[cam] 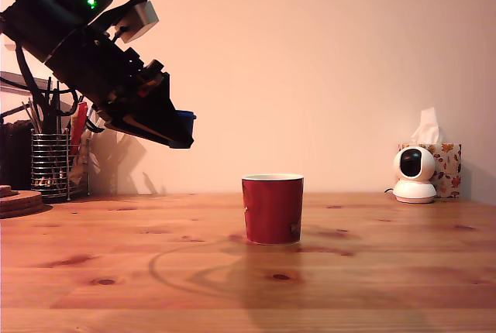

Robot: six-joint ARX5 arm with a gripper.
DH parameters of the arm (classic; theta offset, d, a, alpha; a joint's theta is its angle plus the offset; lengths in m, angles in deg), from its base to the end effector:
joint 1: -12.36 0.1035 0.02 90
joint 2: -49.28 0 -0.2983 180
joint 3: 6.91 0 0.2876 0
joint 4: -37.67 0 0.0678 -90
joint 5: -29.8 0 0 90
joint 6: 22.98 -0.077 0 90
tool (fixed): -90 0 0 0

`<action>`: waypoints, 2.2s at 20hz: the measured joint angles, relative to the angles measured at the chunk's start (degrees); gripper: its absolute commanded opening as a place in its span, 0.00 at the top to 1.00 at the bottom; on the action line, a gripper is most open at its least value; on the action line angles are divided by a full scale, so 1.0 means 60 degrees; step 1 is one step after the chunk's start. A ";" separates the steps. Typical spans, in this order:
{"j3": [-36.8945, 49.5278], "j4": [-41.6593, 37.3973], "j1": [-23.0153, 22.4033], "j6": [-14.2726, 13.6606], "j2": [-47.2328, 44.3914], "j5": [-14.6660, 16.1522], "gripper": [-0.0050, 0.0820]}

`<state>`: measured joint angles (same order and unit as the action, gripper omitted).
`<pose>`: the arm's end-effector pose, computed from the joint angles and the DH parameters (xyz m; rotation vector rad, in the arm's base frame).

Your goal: Pick up the coffee capsules on the table and drop them inside the coffee cup

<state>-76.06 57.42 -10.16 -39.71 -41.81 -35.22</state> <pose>0.3526 -0.1814 0.2028 0.2464 0.6266 -0.8942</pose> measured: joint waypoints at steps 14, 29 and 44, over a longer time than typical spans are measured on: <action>-0.1963 0.0871 -0.0164 0.0022 -0.1384 0.0000 0.74; -0.2947 0.1191 -0.0168 0.0091 -0.2401 0.0000 0.74; -0.2947 0.0725 -0.0193 0.0091 -0.2415 0.0189 0.74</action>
<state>-93.74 61.77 -11.32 -39.16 -56.30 -34.09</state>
